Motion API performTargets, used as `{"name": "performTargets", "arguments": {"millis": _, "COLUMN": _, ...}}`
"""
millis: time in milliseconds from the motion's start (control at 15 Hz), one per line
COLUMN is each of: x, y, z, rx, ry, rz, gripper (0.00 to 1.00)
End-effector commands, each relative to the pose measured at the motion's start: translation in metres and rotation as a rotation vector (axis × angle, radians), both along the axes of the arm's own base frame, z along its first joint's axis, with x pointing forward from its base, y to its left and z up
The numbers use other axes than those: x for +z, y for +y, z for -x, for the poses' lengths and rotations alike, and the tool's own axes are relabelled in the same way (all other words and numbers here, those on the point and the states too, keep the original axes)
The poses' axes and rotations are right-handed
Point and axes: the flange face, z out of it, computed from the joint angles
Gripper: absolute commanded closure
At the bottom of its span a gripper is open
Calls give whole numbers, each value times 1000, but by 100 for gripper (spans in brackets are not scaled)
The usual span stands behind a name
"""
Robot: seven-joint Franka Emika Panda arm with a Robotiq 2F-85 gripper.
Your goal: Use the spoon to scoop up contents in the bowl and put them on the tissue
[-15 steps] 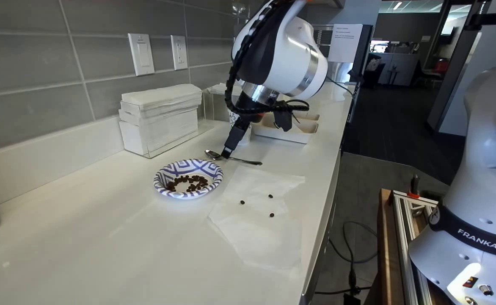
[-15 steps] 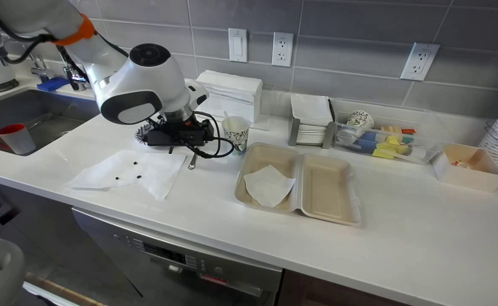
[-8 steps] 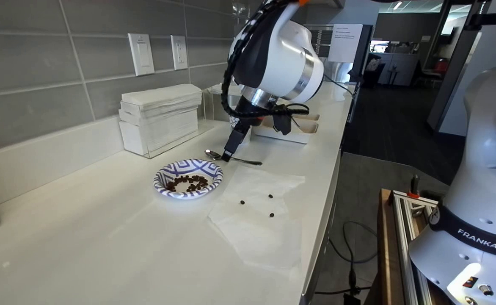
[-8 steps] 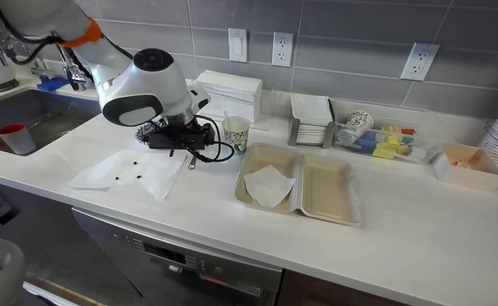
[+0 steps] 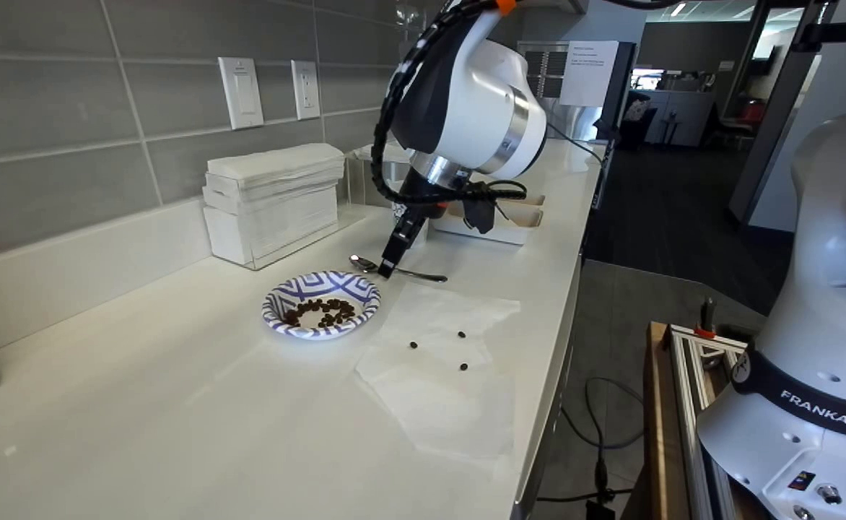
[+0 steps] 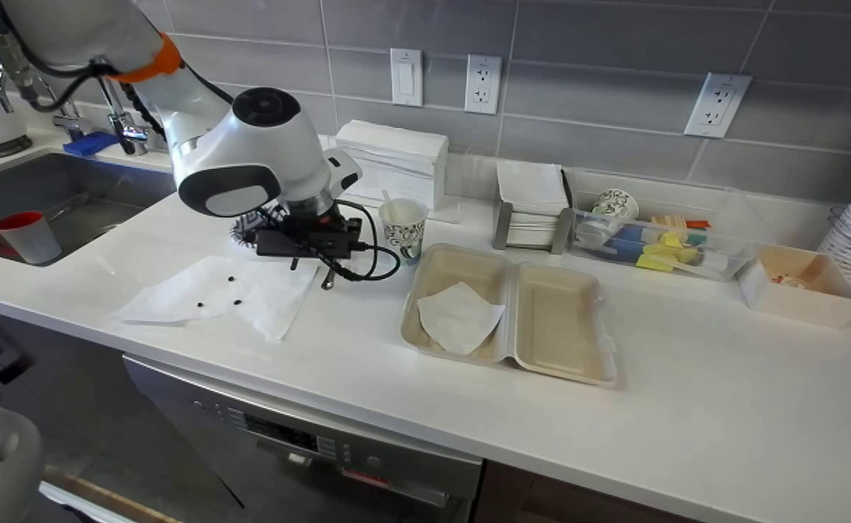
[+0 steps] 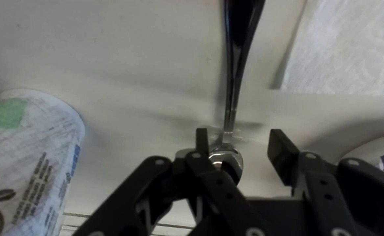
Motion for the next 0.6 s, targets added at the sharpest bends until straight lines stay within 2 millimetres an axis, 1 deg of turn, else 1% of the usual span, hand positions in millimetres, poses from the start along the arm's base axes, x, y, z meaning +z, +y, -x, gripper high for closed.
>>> {"name": "performTargets", "arguments": {"millis": 0, "x": -7, "y": 0, "z": -3, "rx": -2, "ry": 12, "rz": -13, "gripper": 72}}
{"name": "performTargets", "arguments": {"millis": 200, "x": -10, "y": -1, "z": -3, "rx": -5, "ry": 20, "rz": -12, "gripper": 87}}
{"name": "performTargets", "arguments": {"millis": 333, "x": -12, "y": -1, "z": -3, "rx": -5, "ry": 24, "rz": -10, "gripper": 77}}
{"name": "performTargets", "arguments": {"millis": 400, "x": -13, "y": -1, "z": -2, "rx": -5, "ry": 27, "rz": -10, "gripper": 76}}
{"name": "performTargets", "arguments": {"millis": 467, "x": -13, "y": -1, "z": -3, "rx": -5, "ry": 26, "rz": -10, "gripper": 72}}
{"name": "performTargets", "arguments": {"millis": 533, "x": -13, "y": -1, "z": -3, "rx": -5, "ry": 27, "rz": -9, "gripper": 73}}
